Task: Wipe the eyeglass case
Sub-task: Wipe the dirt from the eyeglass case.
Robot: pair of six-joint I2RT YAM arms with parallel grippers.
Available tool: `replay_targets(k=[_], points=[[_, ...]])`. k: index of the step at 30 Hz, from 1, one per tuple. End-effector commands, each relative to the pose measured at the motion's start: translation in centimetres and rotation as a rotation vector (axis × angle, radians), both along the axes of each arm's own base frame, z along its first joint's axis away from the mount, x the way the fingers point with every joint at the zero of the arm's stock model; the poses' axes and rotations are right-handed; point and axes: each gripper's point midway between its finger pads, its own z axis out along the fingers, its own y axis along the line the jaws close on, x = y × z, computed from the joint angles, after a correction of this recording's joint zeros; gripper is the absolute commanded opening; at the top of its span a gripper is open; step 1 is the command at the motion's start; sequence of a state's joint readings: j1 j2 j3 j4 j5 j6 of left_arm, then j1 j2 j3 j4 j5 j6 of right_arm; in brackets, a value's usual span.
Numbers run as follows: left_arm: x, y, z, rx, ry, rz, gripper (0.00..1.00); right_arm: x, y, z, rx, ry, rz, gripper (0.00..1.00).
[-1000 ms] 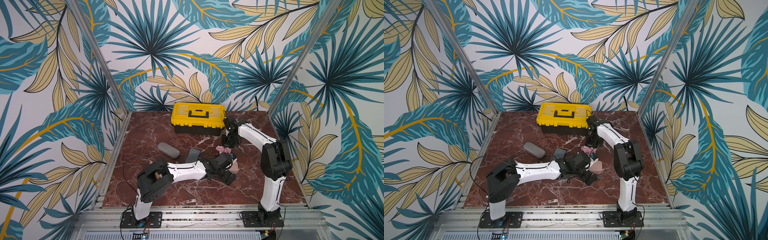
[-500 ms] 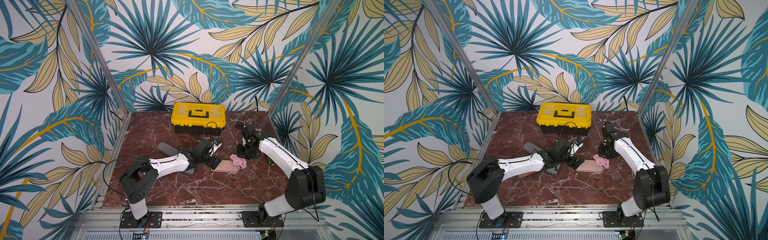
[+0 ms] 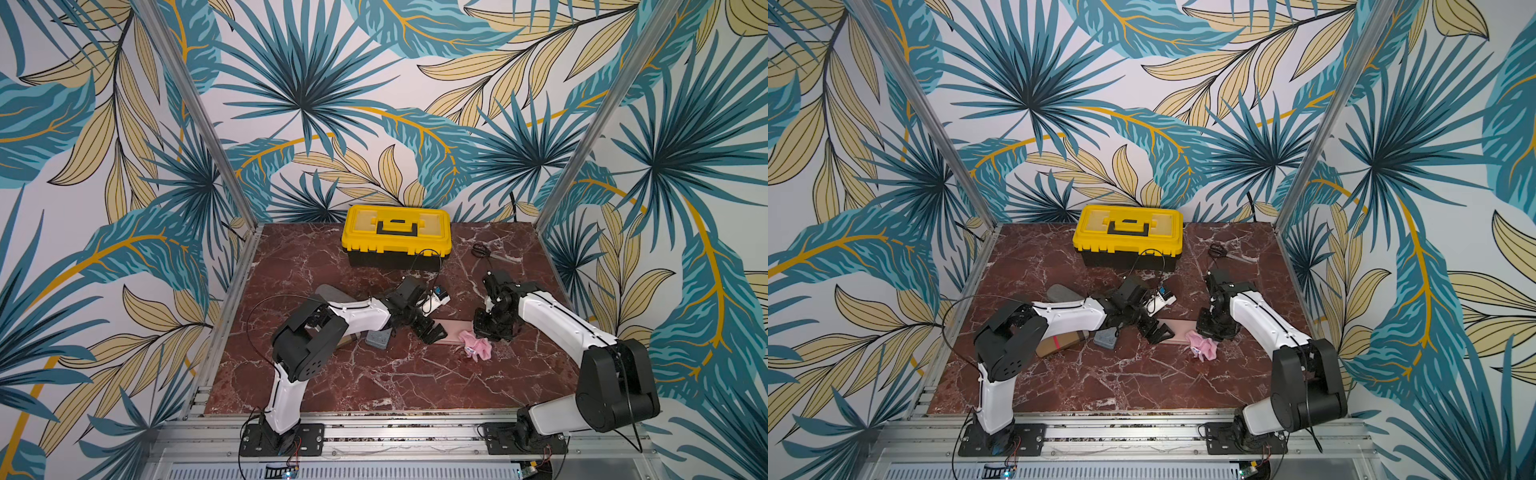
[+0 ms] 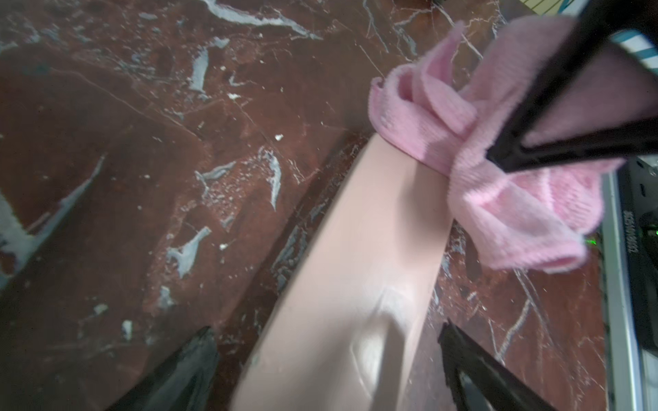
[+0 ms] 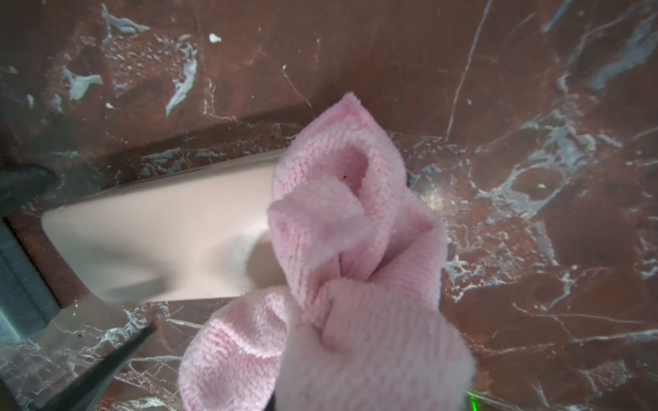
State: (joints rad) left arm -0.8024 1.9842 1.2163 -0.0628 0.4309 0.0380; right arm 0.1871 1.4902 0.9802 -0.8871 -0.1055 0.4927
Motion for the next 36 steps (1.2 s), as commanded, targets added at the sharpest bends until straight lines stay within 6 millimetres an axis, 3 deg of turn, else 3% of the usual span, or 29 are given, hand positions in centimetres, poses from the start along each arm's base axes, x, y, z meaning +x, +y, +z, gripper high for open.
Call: replay_targets(k=[1, 6, 13, 20, 24, 27, 30, 33, 36], points=[[-2.1, 0.1, 0.0, 0.002, -0.006, -0.053, 1.00, 1.2, 0.0, -0.6, 0.003, 0.000, -0.003, 0.00], [-3.2, 0.8, -1.7, 0.097, -0.073, -0.053, 1.00, 2.0, -0.5, -0.3, -0.011, -0.012, -0.002, 0.00], [-2.4, 1.7, -2.2, 0.156, -0.190, 0.006, 0.99, 2.2, -0.7, 0.0, -0.018, -0.013, 0.001, 0.00], [-1.8, 0.8, -1.4, 0.091, -0.281, 0.028, 0.84, 1.7, -1.1, 2.4, -0.031, -0.055, -0.006, 0.00], [-1.7, 0.1, -0.6, 0.042, -0.292, 0.031, 0.77, 0.7, -0.5, 2.5, -0.030, -0.067, -0.021, 0.00], [-1.7, -0.1, -0.5, 0.042, -0.297, 0.032, 0.71, 0.6, 1.0, 2.5, 0.001, -0.089, -0.035, 0.00], [-1.8, 0.1, -0.6, 0.049, -0.287, 0.045, 0.62, 1.1, 4.0, 2.6, 0.048, -0.107, -0.012, 0.00], [-2.4, 0.5, -0.9, 0.051, -0.277, 0.056, 0.59, 1.3, 7.0, 1.3, 0.095, -0.079, 0.011, 0.00], [-2.8, 1.1, -1.2, 0.052, -0.270, 0.076, 0.53, 1.2, 7.7, -0.9, 0.117, -0.043, -0.001, 0.00]])
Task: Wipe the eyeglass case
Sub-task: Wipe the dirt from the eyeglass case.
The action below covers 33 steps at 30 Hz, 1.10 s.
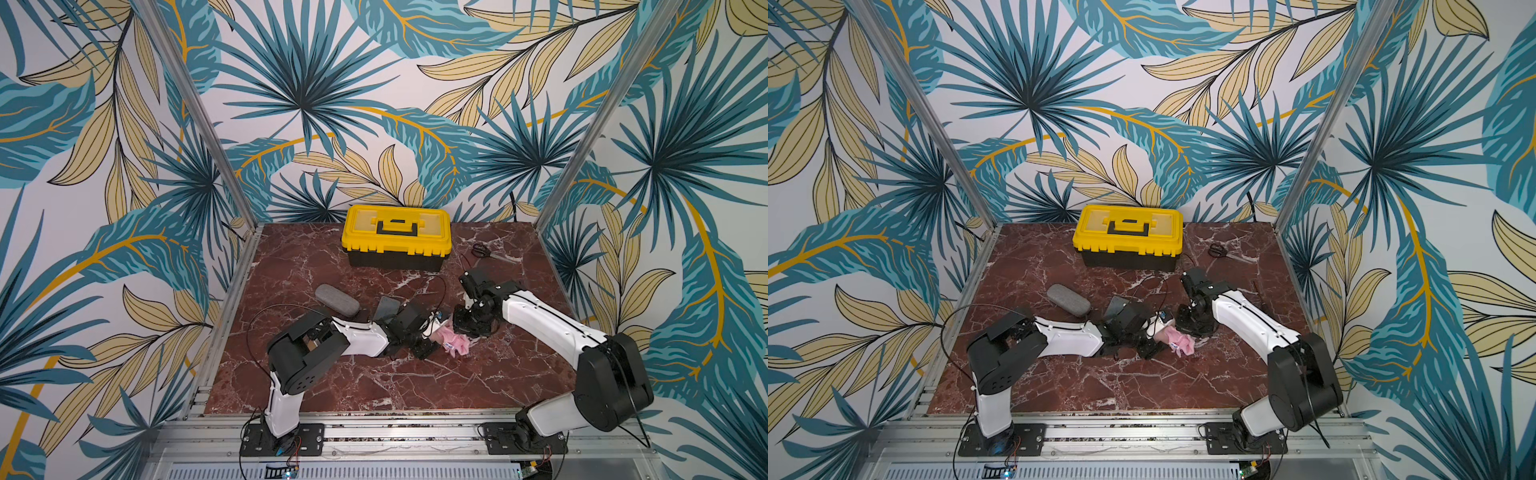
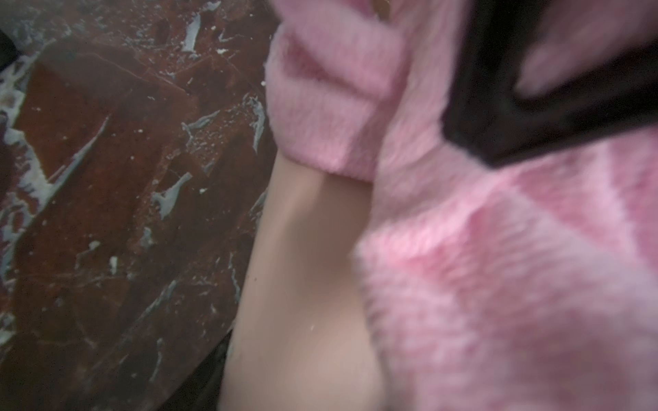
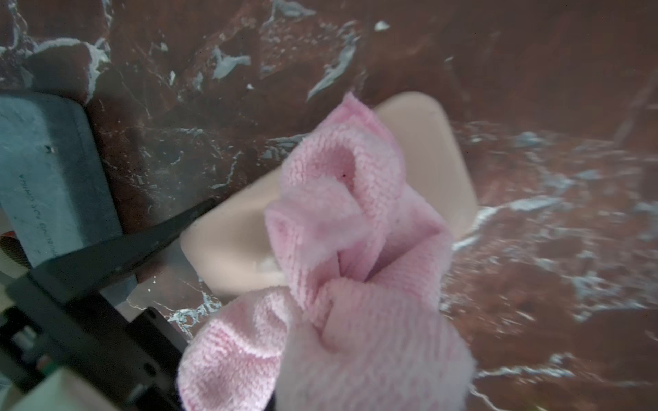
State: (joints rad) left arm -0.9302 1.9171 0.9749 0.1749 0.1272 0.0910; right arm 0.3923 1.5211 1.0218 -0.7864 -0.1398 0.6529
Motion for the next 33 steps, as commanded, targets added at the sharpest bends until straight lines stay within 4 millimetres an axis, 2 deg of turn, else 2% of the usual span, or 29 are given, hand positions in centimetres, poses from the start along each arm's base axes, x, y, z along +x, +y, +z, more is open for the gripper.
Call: replay_targets(k=[1, 3, 5, 7, 9, 10, 12, 15, 17, 19, 21, 22, 24, 26, 28, 29, 30, 31, 33], points=[[-0.3, -0.1, 1.6, -0.054, -0.033, 0.025, 0.50, -0.1, -0.1, -2.6, 0.002, 0.049, -0.050, 0.00], [-0.6, 0.3, 1.2, -0.042, -0.037, 0.033, 0.47, -0.6, -2.5, -4.2, -0.083, 0.101, -0.055, 0.00], [-0.9, 0.5, 0.7, -0.032, -0.033, 0.038, 0.41, -0.8, -6.7, -4.7, -0.261, 0.130, -0.049, 0.00], [-1.2, 0.9, 0.3, -0.025, -0.029, 0.052, 0.36, -0.2, -10.8, -3.7, -0.473, 0.129, -0.023, 0.00], [-1.2, 1.3, -0.1, -0.016, -0.025, 0.070, 0.30, 0.8, -12.9, -2.0, -0.602, 0.110, -0.001, 0.00], [-1.2, 1.6, -0.4, -0.008, -0.020, 0.085, 0.26, 1.5, -12.9, -1.0, -0.615, 0.085, 0.006, 0.00], [-1.2, 2.1, -0.9, 0.002, -0.011, 0.109, 0.23, 2.5, -11.5, 0.6, -0.568, 0.036, 0.038, 0.00], [-1.4, 2.4, -1.1, 0.011, -0.011, 0.133, 0.18, 2.8, -6.4, 2.0, -0.366, 0.005, 0.100, 0.00], [-1.5, 2.4, -1.0, 0.019, -0.028, 0.140, 0.16, 2.3, -1.7, 1.7, -0.163, 0.015, 0.110, 0.00], [-1.8, 2.2, -1.0, 0.024, -0.037, 0.133, 0.12, 1.7, 2.1, 0.7, 0.022, 0.046, 0.091, 0.00], [-1.5, 2.4, -1.0, 0.038, -0.059, 0.151, 0.09, 1.6, 3.9, -0.7, 0.131, 0.075, 0.065, 0.00], [-1.6, 2.4, -1.1, 0.043, -0.060, 0.153, 0.08, 1.5, 3.8, -1.4, 0.133, 0.094, 0.059, 0.00], [-1.6, 2.4, -1.2, 0.053, -0.061, 0.156, 0.02, 1.6, 1.6, -2.6, 0.035, 0.113, 0.069, 0.00], [-1.6, 2.6, -1.4, 0.059, -0.055, 0.169, 0.00, 2.0, -4.4, -3.4, -0.235, 0.148, 0.073, 0.00], [-1.8, 2.7, -1.7, 0.066, -0.041, 0.169, 0.00, 3.2, -9.8, -2.2, -0.514, 0.129, 0.084, 0.00], [-1.8, 2.7, -1.9, 0.073, -0.034, 0.170, 0.00, 3.9, -11.5, -1.0, -0.624, 0.114, 0.100, 0.00], [-1.9, 2.8, -2.1, 0.079, -0.024, 0.170, 0.00, 4.2, -11.9, -0.1, -0.661, 0.107, 0.111, 0.00], [-2.0, 2.8, -2.2, 0.083, -0.016, 0.172, 0.00, 4.5, -11.4, 0.6, -0.645, 0.086, 0.123, 0.00], [-2.1, 2.7, -2.2, 0.082, -0.005, 0.171, 0.00, 4.5, -8.4, 0.9, -0.522, 0.072, 0.163, 0.00]])
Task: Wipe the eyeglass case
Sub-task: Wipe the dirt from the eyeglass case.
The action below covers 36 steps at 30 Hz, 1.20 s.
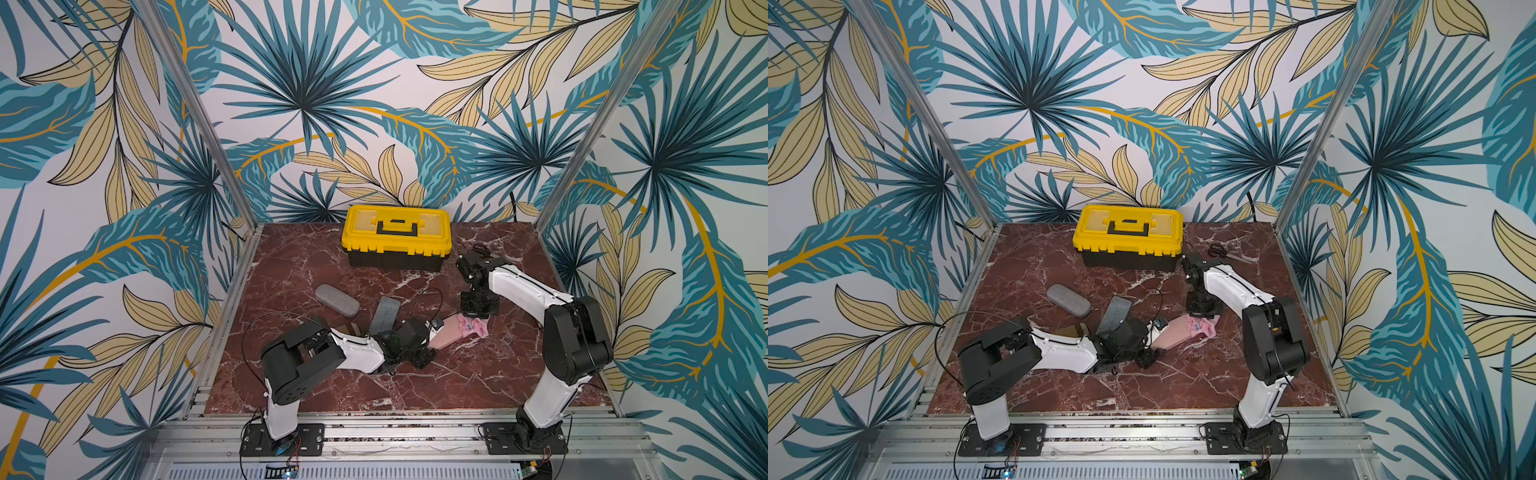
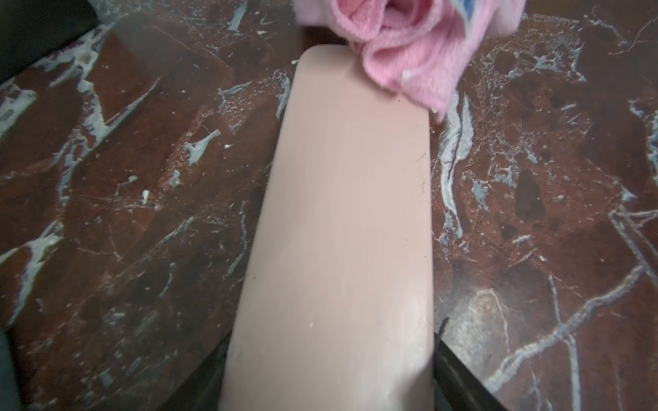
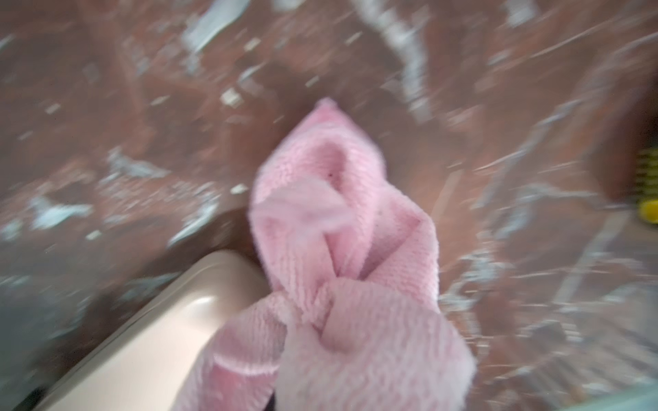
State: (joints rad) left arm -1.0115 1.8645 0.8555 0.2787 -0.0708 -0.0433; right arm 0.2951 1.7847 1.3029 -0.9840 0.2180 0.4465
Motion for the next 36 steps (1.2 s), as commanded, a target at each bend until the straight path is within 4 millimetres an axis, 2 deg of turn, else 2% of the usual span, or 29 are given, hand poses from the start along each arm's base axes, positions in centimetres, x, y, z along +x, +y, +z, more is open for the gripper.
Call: replay_targets(k=[1, 4, 6, 7, 9, 10, 11, 13, 15, 16, 17, 18, 21, 25, 27, 29, 30, 32, 34, 36], points=[[-0.8, 1.5, -2.1, 0.086, 0.053, 0.016, 0.00, -1.5, 1.6, 1.2, -0.006, 0.058, 0.103, 0.00], [-1.0, 1.4, -2.0, 0.089, 0.052, 0.003, 0.00, -2.5, 8.4, 0.5, 0.303, 0.067, 0.088, 0.00], [-1.1, 1.1, -1.8, 0.093, 0.035, -0.011, 0.00, -2.8, 12.0, 0.1, 0.511, 0.080, 0.049, 0.00], [-1.2, 1.0, -1.7, 0.097, 0.023, -0.014, 0.00, -2.8, 13.1, -0.3, 0.575, 0.085, 0.032, 0.00], [-1.3, 0.8, -1.6, 0.107, 0.004, -0.021, 0.00, -2.9, 13.2, -1.1, 0.586, 0.107, 0.030, 0.00], [-1.3, 0.8, -1.7, 0.116, -0.005, -0.021, 0.00, -2.9, 12.3, -1.7, 0.542, 0.122, 0.040, 0.00], [-1.3, 0.8, -1.8, 0.123, -0.014, -0.020, 0.00, -2.7, 10.3, -2.5, 0.457, 0.129, 0.041, 0.00], [-1.3, 0.9, -1.8, 0.134, -0.028, -0.013, 0.00, -2.0, 4.2, -3.5, 0.197, 0.153, 0.040, 0.00], [-1.3, 1.0, -1.9, 0.143, -0.040, -0.006, 0.00, -0.5, -1.2, -2.8, -0.080, 0.136, 0.059, 0.00], [-1.2, 1.0, -1.9, 0.150, -0.049, -0.001, 0.00, 0.4, -2.5, -1.9, -0.170, 0.127, 0.077, 0.00], [-1.2, 1.1, -1.9, 0.154, -0.055, 0.001, 0.00, 0.9, -2.4, -1.3, -0.178, 0.118, 0.083, 0.00], [-1.3, 1.1, -1.8, 0.158, -0.063, -0.002, 0.00, 1.6, -1.2, -0.9, -0.123, 0.098, 0.093, 0.00], [-1.3, 1.2, -1.5, 0.163, -0.086, 0.001, 0.00, 1.9, 4.9, -0.8, 0.068, 0.119, 0.161, 0.00], [-0.9, 1.4, -1.2, 0.171, -0.124, 0.014, 0.00, 1.0, 14.0, -2.5, 0.302, 0.175, 0.228, 0.00], [-0.9, 1.4, -1.2, 0.173, -0.128, 0.021, 0.00, 0.2, 16.8, -3.4, 0.393, 0.211, 0.232, 0.00], [-0.9, 1.5, -1.3, 0.173, -0.125, 0.029, 0.00, -0.8, 18.5, -3.7, 0.478, 0.242, 0.228, 0.00], [-0.8, 1.7, -1.4, 0.178, -0.122, 0.039, 0.00, -1.3, 18.6, -3.7, 0.506, 0.249, 0.224, 0.00], [-0.6, 2.1, -1.7, 0.194, -0.117, 0.065, 0.00, -2.1, 16.8, -4.0, 0.486, 0.262, 0.209, 0.00], [-0.5, 2.7, -1.9, 0.211, -0.113, 0.093, 0.00, -2.9, 13.0, -5.1, 0.444, 0.286, 0.149, 0.00], [-0.6, 3.3, -2.1, 0.220, -0.103, 0.118, 0.00, -3.0, 7.4, -6.1, 0.293, 0.286, 0.085, 0.00]])
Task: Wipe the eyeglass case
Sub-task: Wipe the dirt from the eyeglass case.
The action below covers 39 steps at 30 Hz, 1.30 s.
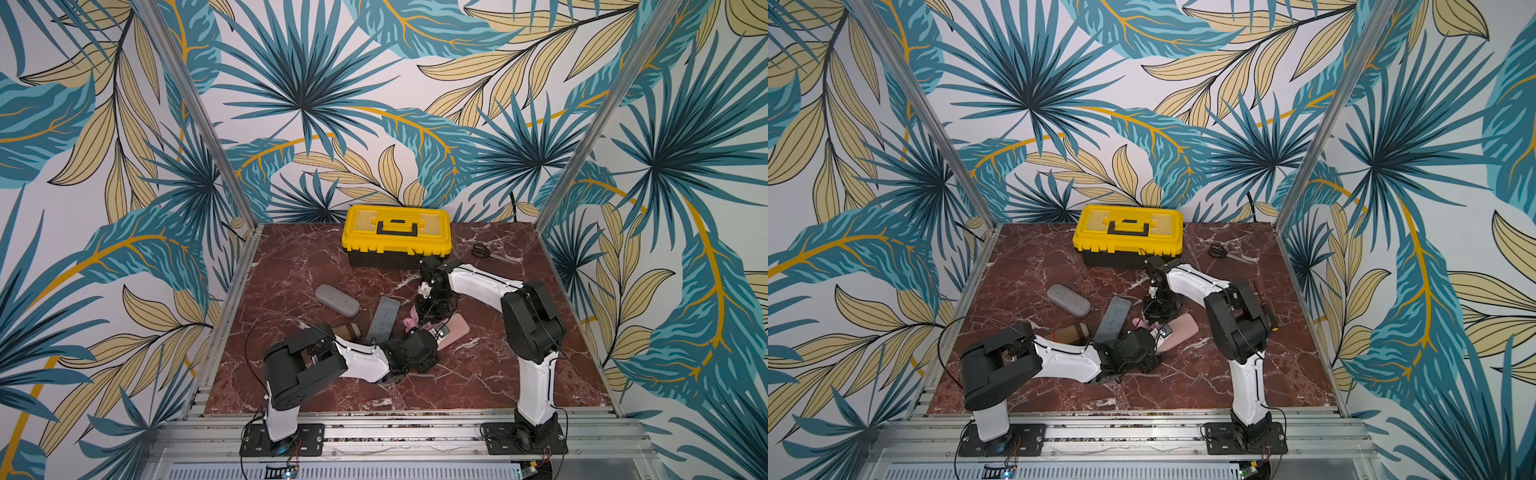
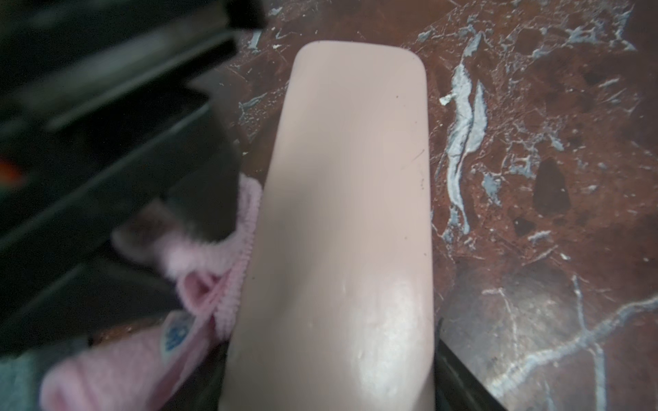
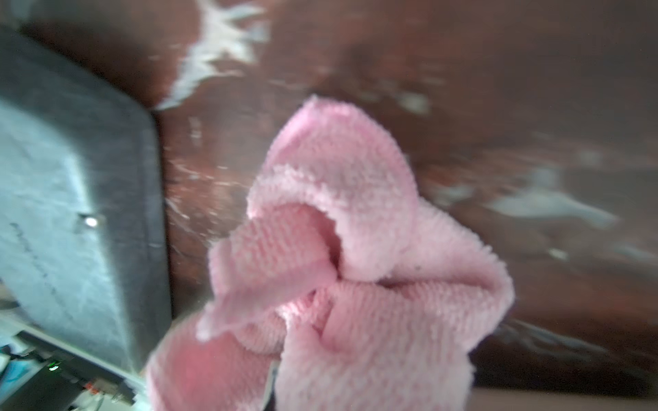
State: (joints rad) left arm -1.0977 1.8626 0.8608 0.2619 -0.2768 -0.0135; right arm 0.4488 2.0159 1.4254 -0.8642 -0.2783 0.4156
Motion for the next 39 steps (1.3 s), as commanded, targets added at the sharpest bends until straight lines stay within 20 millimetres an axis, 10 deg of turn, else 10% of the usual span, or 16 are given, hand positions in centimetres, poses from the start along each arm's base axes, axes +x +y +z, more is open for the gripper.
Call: replay_targets(k=[1, 4, 12, 17, 21, 25, 29, 34, 39], points=[[-0.1, 3.5, -2.5, 0.122, 0.033, 0.090, 0.00, -2.5, -10.0, -1.8, -0.302, 0.103, -0.070, 0.00], [-0.2, 3.4, -2.5, 0.108, 0.043, 0.090, 0.00, -1.3, -13.4, -0.5, -0.511, 0.038, -0.038, 0.00], [0.3, 2.9, -3.0, 0.118, 0.067, 0.094, 0.00, -3.4, 0.7, 1.4, 0.100, 0.103, 0.000, 0.00], [-0.1, 3.8, -3.7, 0.096, 0.120, 0.109, 0.00, -2.3, -8.8, -1.3, -0.182, 0.103, -0.094, 0.00], [-0.3, 4.0, -4.3, 0.116, 0.140, 0.105, 0.00, 0.5, -15.3, 1.1, -0.404, -0.016, -0.148, 0.00], [-0.5, 3.8, -4.3, 0.098, 0.157, 0.107, 0.00, 2.1, -13.4, 1.8, -0.299, -0.033, -0.146, 0.00], [-0.4, 3.8, -5.0, 0.116, 0.193, 0.130, 0.00, -0.6, -10.2, -0.4, -0.140, 0.072, -0.133, 0.00], [-0.2, 4.4, -5.3, 0.111, 0.255, 0.176, 0.00, -6.6, -12.4, -0.7, -0.123, 0.109, -0.217, 0.00], [-0.5, 3.5, -5.1, 0.104, 0.278, 0.146, 0.00, -5.5, -13.9, 0.4, -0.102, 0.060, -0.298, 0.00]])
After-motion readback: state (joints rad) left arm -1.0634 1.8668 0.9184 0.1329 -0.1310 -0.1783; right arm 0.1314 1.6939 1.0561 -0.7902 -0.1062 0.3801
